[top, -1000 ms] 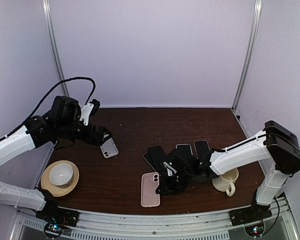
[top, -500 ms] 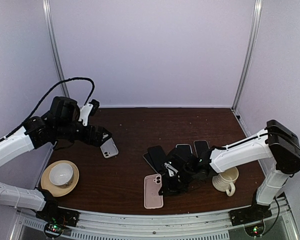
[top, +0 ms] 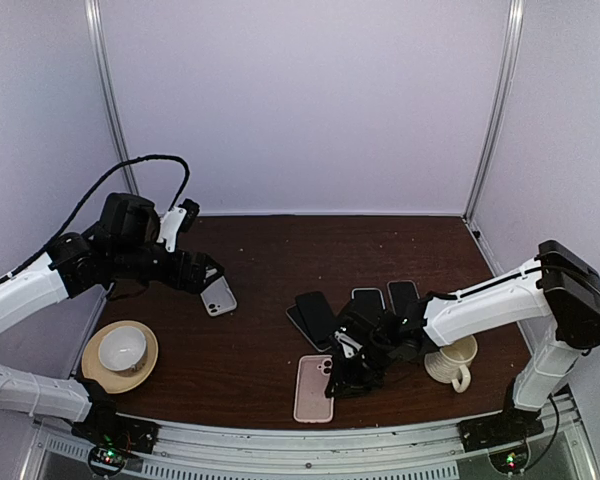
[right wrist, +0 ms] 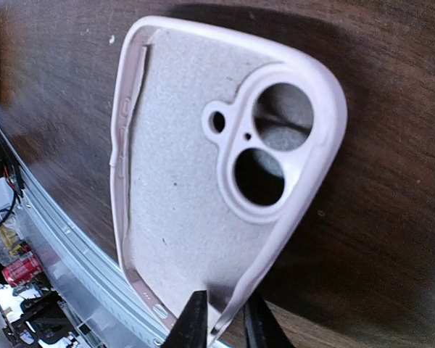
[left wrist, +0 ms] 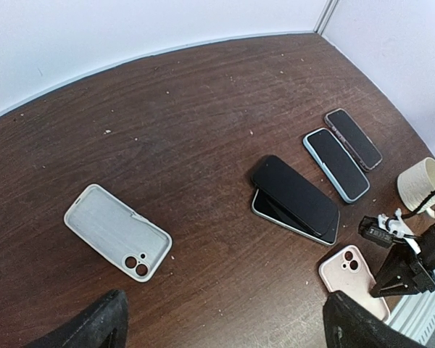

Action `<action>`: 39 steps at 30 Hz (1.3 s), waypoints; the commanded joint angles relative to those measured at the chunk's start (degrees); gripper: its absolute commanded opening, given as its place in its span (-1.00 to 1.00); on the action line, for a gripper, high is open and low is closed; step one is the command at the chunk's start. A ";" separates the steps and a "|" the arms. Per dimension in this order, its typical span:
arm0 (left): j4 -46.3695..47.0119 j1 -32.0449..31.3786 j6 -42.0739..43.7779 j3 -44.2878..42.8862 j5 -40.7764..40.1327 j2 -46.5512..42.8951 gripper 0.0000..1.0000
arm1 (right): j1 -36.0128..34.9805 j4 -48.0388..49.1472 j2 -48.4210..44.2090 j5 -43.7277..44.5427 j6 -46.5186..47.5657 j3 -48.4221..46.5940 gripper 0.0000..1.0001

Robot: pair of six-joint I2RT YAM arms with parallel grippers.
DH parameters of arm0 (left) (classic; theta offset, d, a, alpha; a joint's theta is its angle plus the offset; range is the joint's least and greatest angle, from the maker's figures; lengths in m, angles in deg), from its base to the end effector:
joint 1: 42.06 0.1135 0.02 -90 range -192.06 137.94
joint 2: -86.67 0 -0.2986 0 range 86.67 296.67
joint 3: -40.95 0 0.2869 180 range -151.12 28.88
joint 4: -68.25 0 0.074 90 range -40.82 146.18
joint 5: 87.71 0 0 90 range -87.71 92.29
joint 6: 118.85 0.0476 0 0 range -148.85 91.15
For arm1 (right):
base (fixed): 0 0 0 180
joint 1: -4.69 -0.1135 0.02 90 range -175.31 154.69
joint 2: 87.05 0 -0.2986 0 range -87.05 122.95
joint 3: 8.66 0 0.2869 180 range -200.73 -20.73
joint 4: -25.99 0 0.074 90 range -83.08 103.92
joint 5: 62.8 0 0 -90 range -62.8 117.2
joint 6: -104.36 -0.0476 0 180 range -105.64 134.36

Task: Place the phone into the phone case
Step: Place the phone case at the center of the board, then pick up the phone.

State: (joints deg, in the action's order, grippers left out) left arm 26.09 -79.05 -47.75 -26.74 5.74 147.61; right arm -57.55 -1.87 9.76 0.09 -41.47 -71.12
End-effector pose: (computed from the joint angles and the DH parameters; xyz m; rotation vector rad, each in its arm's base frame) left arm 0.2051 -0.1581 0.3378 0.3891 2.2215 -0.6053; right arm 0.1422 0.3167 0.1452 0.3269 -2.8172 -0.9517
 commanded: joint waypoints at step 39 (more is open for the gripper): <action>1.96 1.84 0.61 0.84 1.95 -1.75 0.95 | 0.62 -22.43 8.04 13.41 13.22 -19.66 -0.35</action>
State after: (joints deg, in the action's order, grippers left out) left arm 26.09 -77.68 -47.75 -26.71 7.24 146.85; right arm -57.24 -22.26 17.44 11.23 -29.71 -88.17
